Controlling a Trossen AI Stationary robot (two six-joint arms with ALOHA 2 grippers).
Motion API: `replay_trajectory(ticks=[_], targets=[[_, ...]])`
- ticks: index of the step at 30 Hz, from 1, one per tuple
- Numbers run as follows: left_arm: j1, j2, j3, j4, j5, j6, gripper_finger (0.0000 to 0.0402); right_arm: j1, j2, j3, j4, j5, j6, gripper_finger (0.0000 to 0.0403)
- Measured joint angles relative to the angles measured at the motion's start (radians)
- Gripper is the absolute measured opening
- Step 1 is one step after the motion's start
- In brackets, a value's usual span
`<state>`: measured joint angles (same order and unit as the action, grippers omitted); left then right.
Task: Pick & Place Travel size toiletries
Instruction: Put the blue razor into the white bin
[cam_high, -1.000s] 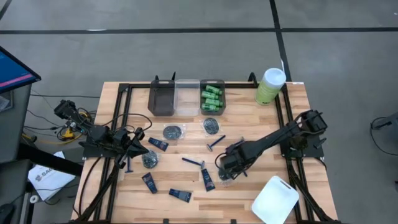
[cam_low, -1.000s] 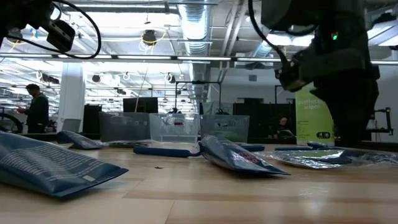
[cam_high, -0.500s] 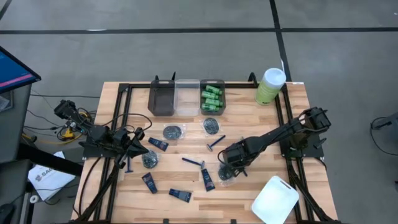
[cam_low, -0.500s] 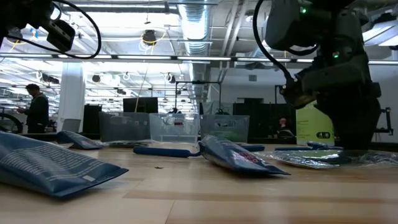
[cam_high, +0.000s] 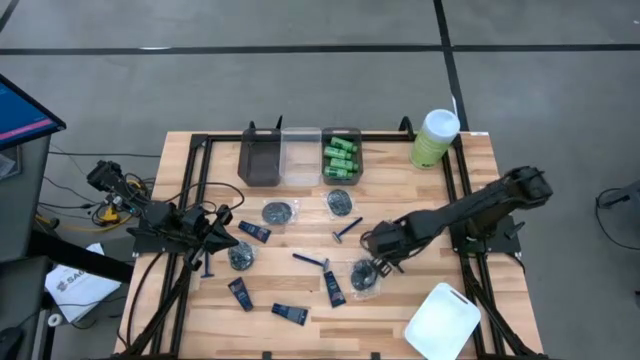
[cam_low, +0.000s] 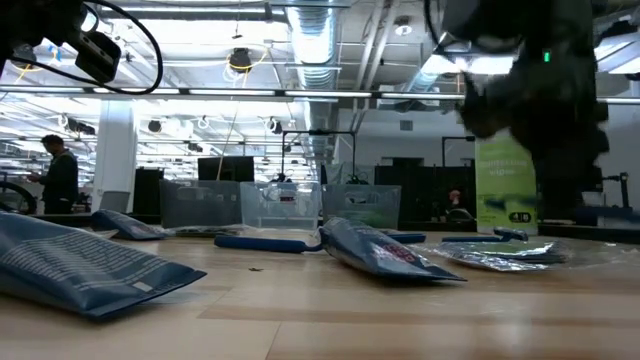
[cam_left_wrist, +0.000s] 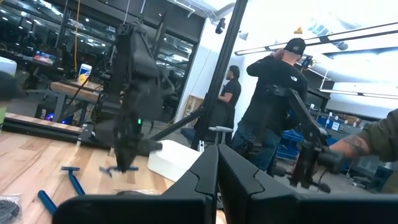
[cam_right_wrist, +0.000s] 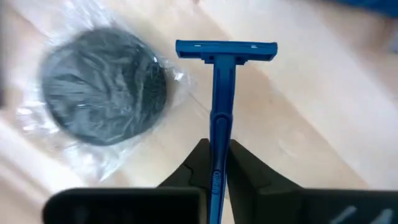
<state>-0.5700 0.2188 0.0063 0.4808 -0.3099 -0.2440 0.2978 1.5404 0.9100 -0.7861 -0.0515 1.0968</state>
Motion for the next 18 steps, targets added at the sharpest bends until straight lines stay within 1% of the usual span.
replay_trajectory(ticks=[4, 8, 14, 18], targets=[[0.0, 0.0, 0.0, 0.0, 0.0, 0.0, 0.0002, 0.03, -0.141, 0.0, -0.019, 0.004, 0.095, 0.0016], [0.0, 0.0, 0.0, 0.001, 0.0, 0.0, 0.0002, 0.101, -0.266, 0.0, -0.018, 0.003, 0.218, 0.0024], [0.0, 0.0, 0.0, 0.001, 0.0, 0.0, 0.0002, 0.285, -0.397, 0.002, -0.004, -0.033, 0.408, 0.0014], [0.0, 0.0, 0.0, 0.001, 0.0, 0.0, 0.0002, 0.423, -0.423, 0.002, 0.018, -0.033, 0.557, 0.002]])
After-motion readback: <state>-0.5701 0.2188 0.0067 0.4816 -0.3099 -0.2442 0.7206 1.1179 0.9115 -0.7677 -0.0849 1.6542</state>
